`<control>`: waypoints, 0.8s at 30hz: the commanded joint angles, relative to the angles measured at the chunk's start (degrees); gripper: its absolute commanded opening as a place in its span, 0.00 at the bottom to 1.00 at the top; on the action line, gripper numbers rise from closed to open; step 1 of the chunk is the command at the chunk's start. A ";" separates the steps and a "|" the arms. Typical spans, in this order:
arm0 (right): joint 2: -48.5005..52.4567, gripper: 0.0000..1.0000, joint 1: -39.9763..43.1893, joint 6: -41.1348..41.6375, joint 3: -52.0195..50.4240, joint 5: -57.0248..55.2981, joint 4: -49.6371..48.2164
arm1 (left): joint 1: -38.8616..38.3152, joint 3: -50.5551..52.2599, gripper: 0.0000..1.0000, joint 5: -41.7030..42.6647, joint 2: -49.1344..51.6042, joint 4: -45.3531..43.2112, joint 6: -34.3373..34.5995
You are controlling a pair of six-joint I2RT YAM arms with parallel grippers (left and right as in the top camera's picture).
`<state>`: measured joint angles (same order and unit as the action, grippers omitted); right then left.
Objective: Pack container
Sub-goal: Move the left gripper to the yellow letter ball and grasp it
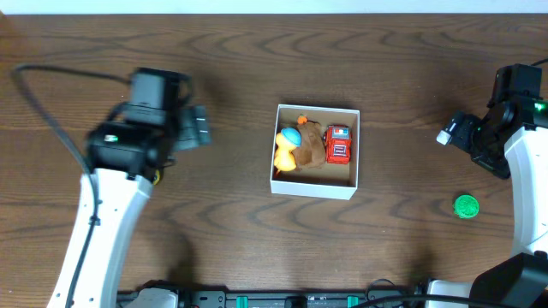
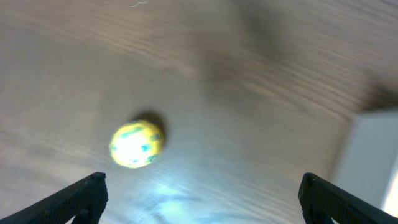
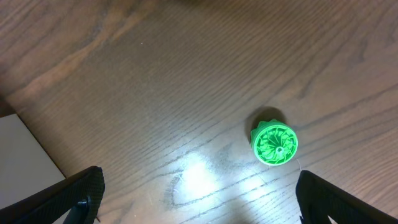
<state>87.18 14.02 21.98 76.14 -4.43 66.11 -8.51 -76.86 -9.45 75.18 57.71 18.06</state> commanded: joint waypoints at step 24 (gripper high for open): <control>-0.17 0.99 0.26 -0.87 -0.07 0.39 -0.07 | 21.38 13.44 0.96 10.14 22.36 -9.51 -1.92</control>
<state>87.18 14.02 21.85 76.14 -4.25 66.02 12.56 -63.46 0.10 95.77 48.56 18.04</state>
